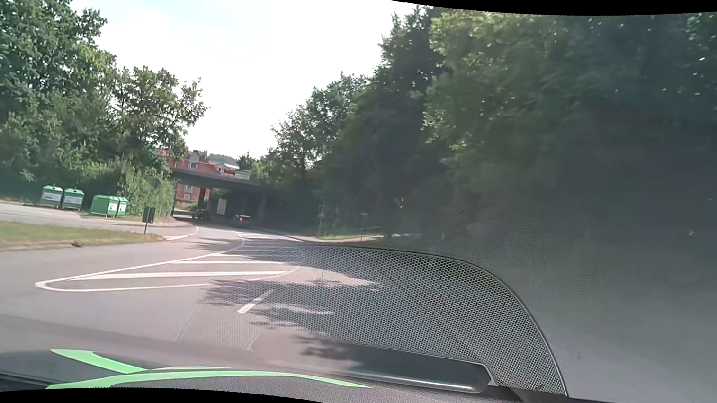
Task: Follow the waypoints while adhering to traffic rules and regulations
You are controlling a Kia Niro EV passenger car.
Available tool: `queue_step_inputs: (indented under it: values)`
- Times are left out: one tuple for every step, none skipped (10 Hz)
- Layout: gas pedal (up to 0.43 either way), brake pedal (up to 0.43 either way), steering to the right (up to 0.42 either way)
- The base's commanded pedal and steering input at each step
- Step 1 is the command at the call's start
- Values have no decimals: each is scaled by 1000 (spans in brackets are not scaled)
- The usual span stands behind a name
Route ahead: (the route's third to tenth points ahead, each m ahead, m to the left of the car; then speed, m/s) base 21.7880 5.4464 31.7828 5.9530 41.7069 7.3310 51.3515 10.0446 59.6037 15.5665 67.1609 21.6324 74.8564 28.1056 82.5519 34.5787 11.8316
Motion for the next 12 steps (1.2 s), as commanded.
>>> queue_step_inputs:
  values:
    - [20,0,0]
    - [20,0,0]
    - [20,0,-3]
    - [20,0,-9]
    - [20,0,-12]
    - [20,0,-16]
    - [20,0,-21]
    - [20,0,-27]
    - [20,0,-31]
    - [20,0,-34]
    - [20,0,-38]
    - [20,0,-41]
